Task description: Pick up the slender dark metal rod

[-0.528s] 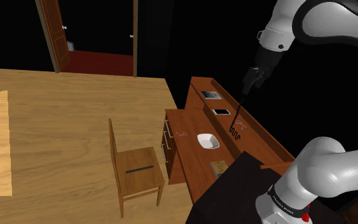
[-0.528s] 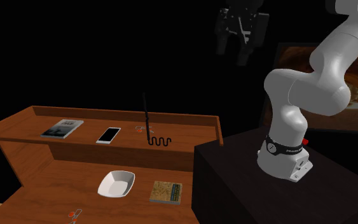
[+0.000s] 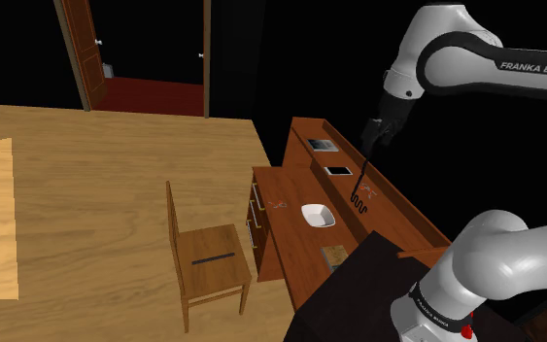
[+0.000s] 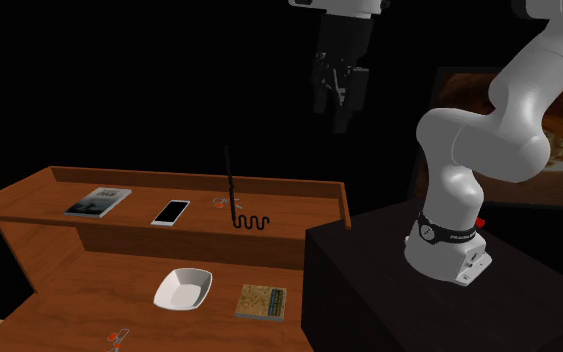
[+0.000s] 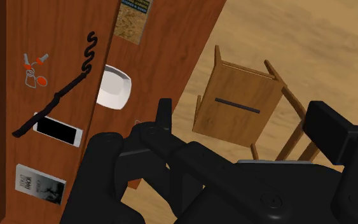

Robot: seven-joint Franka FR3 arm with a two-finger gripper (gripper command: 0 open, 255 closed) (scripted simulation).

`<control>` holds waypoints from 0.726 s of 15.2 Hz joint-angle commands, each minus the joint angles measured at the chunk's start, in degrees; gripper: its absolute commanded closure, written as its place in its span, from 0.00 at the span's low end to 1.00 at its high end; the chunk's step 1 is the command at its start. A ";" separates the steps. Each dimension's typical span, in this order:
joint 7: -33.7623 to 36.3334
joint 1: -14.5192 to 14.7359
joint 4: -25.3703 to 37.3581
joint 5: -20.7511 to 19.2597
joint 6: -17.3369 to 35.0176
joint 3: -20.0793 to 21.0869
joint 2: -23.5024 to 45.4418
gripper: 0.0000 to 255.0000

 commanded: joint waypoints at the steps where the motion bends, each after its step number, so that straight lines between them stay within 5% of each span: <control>1: 0.01 -1.03 -2.03 -0.99 3.76 -1.27 1.57 0.00; 11: -0.54 -6.52 -7.07 -5.80 22.00 -8.49 14.21 0.00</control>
